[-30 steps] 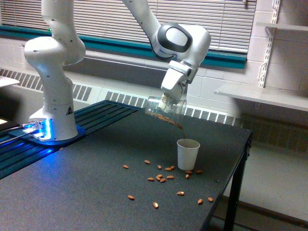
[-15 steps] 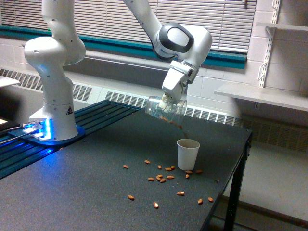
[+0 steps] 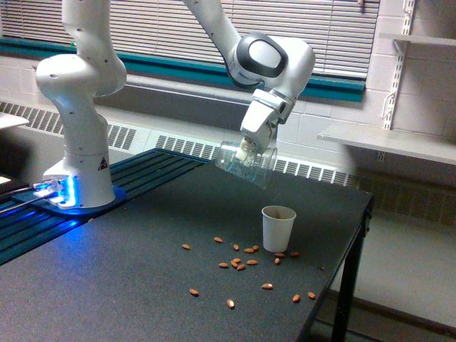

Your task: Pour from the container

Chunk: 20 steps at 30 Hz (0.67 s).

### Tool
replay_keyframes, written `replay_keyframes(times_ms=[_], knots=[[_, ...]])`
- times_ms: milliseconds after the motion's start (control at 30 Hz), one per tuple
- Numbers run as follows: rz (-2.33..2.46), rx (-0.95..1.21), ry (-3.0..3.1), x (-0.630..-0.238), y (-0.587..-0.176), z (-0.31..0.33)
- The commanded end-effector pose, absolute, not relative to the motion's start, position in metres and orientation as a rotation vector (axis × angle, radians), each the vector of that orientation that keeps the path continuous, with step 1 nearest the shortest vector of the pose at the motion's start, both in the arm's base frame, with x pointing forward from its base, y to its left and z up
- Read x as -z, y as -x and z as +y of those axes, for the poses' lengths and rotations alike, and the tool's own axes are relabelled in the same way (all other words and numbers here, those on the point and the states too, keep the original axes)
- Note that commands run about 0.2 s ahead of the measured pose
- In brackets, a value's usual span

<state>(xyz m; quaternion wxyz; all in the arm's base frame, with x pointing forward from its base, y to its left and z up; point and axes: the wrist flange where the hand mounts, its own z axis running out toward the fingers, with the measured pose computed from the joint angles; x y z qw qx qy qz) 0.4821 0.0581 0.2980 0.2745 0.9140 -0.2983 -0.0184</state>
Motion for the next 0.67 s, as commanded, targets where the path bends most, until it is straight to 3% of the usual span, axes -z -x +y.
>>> replay_keyframes(times_ms=[33, 667], knots=[[-0.786, 0.06, -2.467, -0.2977, -0.4813, 0.0625], [-0.812, 0.046, -2.494, -0.3009, -0.4765, 0.0571]])
